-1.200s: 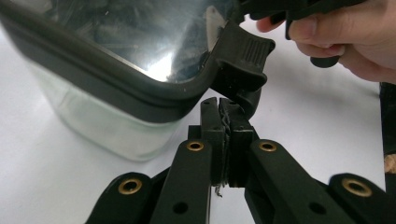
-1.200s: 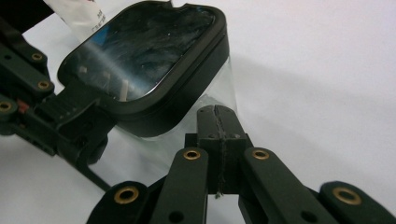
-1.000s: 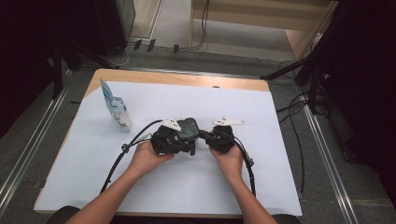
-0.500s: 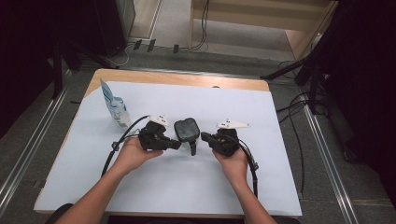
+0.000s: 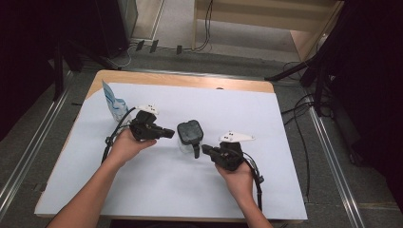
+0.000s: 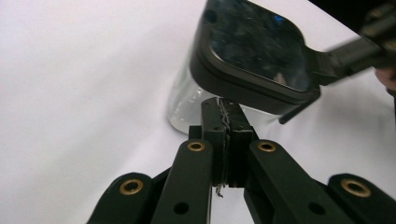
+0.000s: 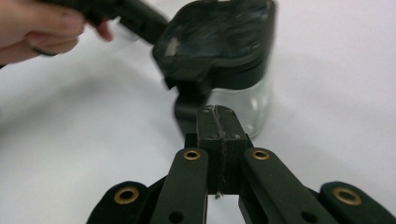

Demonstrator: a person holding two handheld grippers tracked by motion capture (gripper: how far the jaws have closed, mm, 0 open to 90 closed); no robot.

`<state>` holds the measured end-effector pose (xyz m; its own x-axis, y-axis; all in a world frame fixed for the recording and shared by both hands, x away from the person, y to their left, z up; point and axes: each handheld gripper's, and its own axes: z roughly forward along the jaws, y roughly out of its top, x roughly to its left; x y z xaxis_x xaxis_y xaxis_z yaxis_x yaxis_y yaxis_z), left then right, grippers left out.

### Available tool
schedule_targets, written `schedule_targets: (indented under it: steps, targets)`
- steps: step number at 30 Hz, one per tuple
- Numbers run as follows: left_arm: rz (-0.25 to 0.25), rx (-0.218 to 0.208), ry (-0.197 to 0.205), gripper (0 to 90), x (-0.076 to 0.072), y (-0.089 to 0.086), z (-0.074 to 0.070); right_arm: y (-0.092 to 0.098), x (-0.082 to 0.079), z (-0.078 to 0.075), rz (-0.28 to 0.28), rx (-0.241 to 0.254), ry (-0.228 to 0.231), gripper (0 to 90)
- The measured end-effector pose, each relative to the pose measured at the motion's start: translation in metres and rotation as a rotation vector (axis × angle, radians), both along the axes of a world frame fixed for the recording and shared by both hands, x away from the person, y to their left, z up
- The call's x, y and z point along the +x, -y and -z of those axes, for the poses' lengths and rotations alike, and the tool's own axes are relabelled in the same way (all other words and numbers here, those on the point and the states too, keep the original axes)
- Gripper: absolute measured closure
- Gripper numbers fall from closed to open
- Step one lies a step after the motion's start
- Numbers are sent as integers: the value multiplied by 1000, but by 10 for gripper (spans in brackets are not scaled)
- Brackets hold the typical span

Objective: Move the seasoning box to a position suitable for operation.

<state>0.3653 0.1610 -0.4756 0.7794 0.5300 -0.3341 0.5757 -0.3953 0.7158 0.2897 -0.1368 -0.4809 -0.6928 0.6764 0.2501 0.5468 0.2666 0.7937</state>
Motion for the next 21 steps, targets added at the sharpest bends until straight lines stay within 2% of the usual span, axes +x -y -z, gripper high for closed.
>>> schedule_targets:
  steps: [4, 9, 15, 21]
  targets:
    - [-13, -10, 0, 900, 8, 1, 6, -9, -12, 3, -28, -7, -11, 900]
    - [-24, -10, 4, 900, 13, 1, 11, -20, -17, 9, -54, -18, -13, 900]
    - [-32, -5, 4, 900, 12, -1, 10, -35, -13, 16, -73, -20, -14, 900]
    - [-44, 3, -12, 895, 10, -3, 9, -36, -5, 21, -69, -25, -15, 900]
